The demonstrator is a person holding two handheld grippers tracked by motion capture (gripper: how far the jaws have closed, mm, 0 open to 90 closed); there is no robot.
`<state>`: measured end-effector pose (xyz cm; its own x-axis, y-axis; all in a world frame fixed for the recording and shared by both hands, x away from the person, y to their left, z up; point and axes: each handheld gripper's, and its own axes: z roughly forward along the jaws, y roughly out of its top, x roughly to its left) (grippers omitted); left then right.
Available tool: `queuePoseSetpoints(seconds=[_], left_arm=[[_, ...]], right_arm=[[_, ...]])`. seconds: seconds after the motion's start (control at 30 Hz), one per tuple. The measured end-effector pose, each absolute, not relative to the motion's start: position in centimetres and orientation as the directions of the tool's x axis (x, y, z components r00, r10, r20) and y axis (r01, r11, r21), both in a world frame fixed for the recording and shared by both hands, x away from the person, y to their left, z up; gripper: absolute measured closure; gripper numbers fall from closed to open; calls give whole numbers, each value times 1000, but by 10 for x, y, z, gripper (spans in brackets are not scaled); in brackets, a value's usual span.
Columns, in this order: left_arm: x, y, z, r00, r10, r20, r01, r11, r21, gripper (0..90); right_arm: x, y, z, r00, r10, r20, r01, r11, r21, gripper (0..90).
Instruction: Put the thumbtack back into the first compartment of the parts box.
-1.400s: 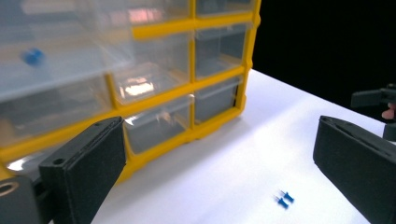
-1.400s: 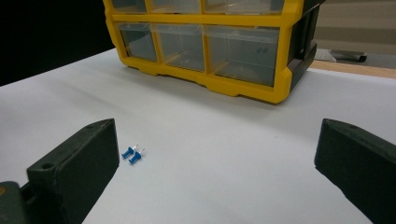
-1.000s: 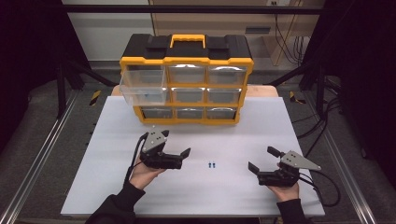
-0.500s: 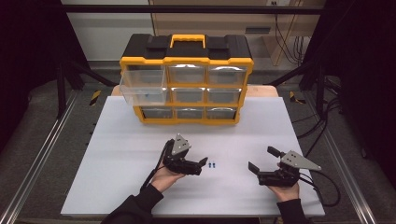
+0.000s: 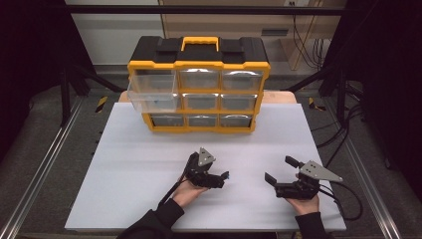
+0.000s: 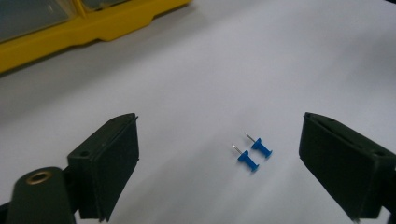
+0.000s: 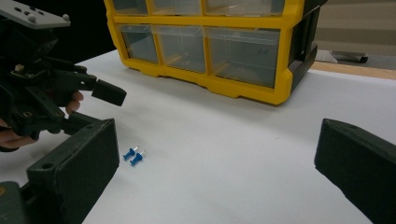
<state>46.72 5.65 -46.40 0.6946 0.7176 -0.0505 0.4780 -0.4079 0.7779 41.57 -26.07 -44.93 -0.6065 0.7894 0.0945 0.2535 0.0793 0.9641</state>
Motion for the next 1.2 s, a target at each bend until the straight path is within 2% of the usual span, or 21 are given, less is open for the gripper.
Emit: queuePoseSetpoints(seconds=[0.17,0.23,0.53,0.67,1.2], left_arm=[[469,53,-469,693,720,-41,479,-416,773,233],[470,51,-474,693,720,-45,484,-418,768,315],[465,41,-478,683,730,-41,495,-420,761,509],[465,38,-481,682,731,-12,487,-442,753,556],[460,32,-482,676,737,14,484,-459,745,710]], right_arm=[[415,-260,-449,-605,790,100,256,74,964,5],[416,-260,-449,-605,790,97,257,78,963,6],[415,-261,-449,-606,789,102,258,73,963,6],[416,-261,-449,-604,792,93,253,79,964,6],[415,-260,-448,-601,792,112,258,59,964,6]])
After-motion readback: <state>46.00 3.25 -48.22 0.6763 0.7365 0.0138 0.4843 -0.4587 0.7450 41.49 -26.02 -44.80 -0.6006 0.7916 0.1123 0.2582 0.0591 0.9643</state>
